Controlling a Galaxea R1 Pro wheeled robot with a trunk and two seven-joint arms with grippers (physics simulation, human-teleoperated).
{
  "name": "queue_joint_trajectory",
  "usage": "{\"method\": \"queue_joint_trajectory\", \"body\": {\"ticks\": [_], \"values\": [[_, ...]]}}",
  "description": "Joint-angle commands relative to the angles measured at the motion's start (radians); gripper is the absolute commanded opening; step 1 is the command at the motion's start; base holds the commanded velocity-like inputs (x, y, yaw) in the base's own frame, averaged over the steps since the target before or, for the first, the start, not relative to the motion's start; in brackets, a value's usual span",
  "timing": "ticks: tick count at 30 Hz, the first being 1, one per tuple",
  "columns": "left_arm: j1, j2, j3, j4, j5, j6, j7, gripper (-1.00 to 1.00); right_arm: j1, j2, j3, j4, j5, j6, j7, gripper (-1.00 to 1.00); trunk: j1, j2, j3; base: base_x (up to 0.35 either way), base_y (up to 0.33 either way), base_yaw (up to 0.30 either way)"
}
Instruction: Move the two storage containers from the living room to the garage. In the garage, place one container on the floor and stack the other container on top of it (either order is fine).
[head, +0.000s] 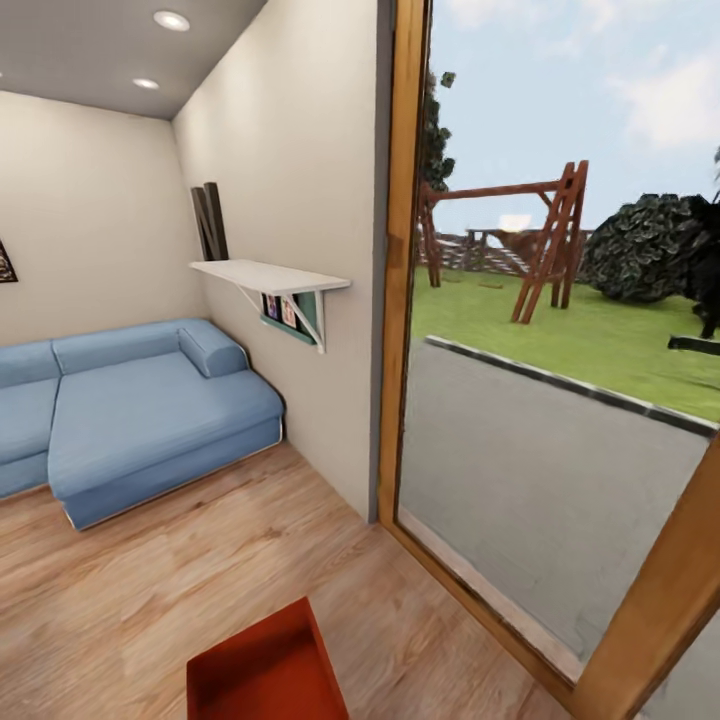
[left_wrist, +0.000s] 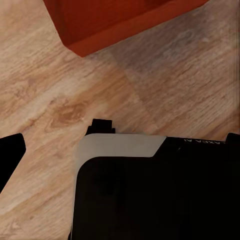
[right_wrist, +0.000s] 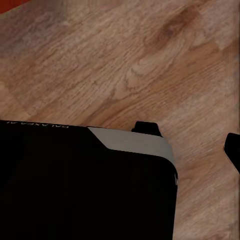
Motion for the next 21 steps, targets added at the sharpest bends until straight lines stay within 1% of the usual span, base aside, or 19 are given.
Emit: {"method": "queue_joint_trajectory", "body": {"ticks": [1,6,9,13,21], "values": [[-0.001,0.0,-0.003,0.0,0.01,-0.001,-0.002,1.0,-0.001,0.001,0.008,0.002,-0.01,-0.005,-0.001,1.0,0.0,-0.001,-0.001,0.236,-0.177,0.001],[-0.001,0.001,-0.003,0.0,0.011,-0.001,-0.002,1.0,-0.001,0.002,0.007,0.002,-0.01,-0.005,-0.001,1.0,0.0,-0.001,-0.001,0.229,-0.154,0.0],[-0.001,0.002,-0.003,0.0,0.011,-0.001,-0.002,1.0,-0.001,0.001,0.008,0.002,-0.01,-0.005,-0.001,1.0,0.0,-0.001,-0.001,0.098,-0.05,0.053],[-0.001,0.002,-0.003,0.0,0.011,-0.001,-0.002,1.0,-0.001,0.001,0.009,0.002,-0.01,-0.005,-0.001,1.0,0.0,-0.001,-0.001,0.019,-0.009,0.216],[-0.001,0.002,-0.003,0.0,0.011,-0.001,-0.001,1.0,-0.001,0.001,0.009,0.002,-0.01,-0.005,-0.001,1.0,0.0,-0.001,-0.001,0.002,-0.001,0.267]]}}
